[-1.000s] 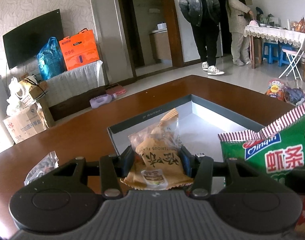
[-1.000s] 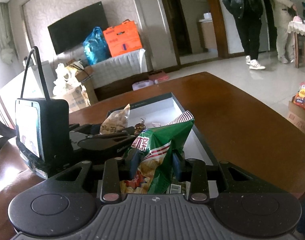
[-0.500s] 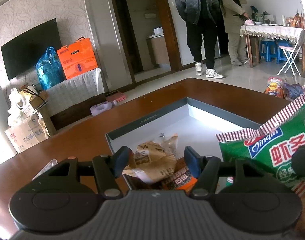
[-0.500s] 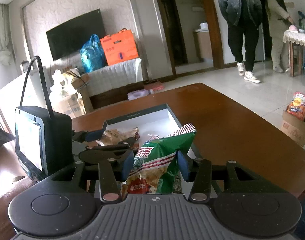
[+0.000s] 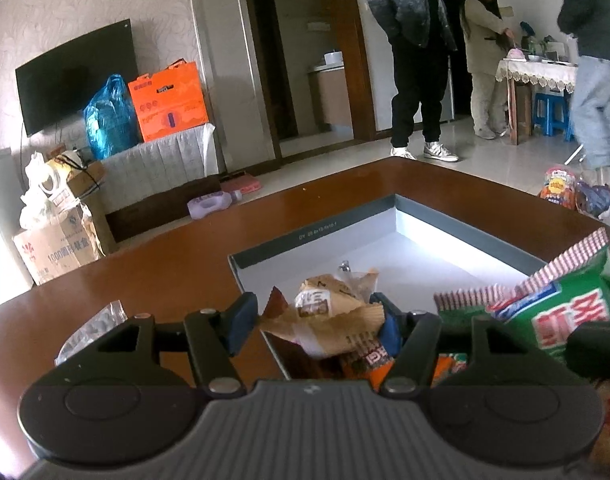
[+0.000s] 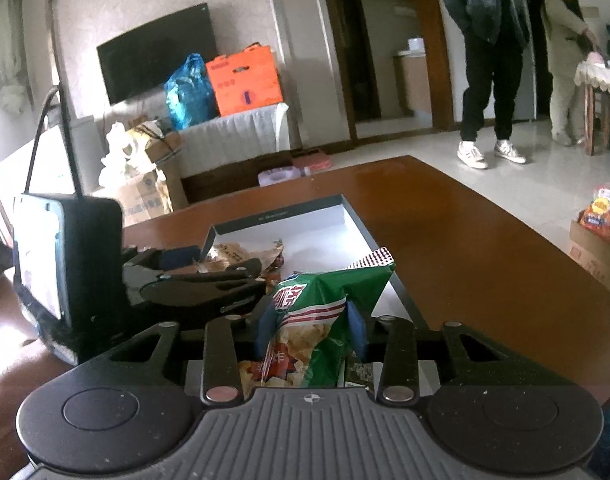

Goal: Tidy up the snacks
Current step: 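Open the left tool to release the brown bag into the box, then open the right tool to release the green prawn cracker bag into the box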

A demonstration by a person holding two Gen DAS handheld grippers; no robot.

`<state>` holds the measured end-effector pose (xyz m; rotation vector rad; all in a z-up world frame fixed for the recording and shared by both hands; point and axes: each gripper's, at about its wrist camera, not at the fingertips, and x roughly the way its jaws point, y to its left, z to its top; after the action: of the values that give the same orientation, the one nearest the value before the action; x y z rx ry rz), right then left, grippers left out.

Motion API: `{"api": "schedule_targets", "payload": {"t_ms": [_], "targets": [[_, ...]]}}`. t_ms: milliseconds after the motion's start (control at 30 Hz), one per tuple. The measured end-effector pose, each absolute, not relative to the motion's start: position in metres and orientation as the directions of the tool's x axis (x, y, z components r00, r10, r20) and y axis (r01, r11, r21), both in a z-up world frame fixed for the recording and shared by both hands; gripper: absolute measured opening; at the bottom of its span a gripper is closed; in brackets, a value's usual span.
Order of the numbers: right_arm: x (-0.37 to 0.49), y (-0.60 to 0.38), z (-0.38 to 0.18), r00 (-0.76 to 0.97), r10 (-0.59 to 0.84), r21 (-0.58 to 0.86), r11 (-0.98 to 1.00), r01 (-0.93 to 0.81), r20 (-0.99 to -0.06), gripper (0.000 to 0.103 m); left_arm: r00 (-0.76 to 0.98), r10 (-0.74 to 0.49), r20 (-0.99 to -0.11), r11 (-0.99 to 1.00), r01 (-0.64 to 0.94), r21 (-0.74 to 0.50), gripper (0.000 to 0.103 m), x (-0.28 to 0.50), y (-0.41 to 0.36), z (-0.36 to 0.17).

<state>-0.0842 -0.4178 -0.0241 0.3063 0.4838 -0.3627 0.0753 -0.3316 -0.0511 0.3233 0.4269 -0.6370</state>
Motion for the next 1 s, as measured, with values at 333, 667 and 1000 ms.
{"api": "schedule_targets", "payload": {"t_ms": [333,667,1000], "targets": [[-0.114,-0.409,-0.013,0.831,-0.314,0.207,0.872,0.444,-0.459,0.045,0.719,-0.504,-0.479,0.753,0.638,0.165,0.062,0.073,-0.331,-0.051],[-0.079,-0.400,-0.027,0.796,-0.255,0.116,0.920,0.374,-0.549,0.039,0.722,-0.503,-0.475,0.763,0.629,0.148,0.062,0.073,-0.331,-0.049],[-0.089,-0.399,-0.021,0.805,-0.268,0.139,0.908,0.394,-0.530,0.041,0.725,-0.508,-0.465,0.749,0.638,0.177,0.062,0.060,-0.321,-0.044]]}}
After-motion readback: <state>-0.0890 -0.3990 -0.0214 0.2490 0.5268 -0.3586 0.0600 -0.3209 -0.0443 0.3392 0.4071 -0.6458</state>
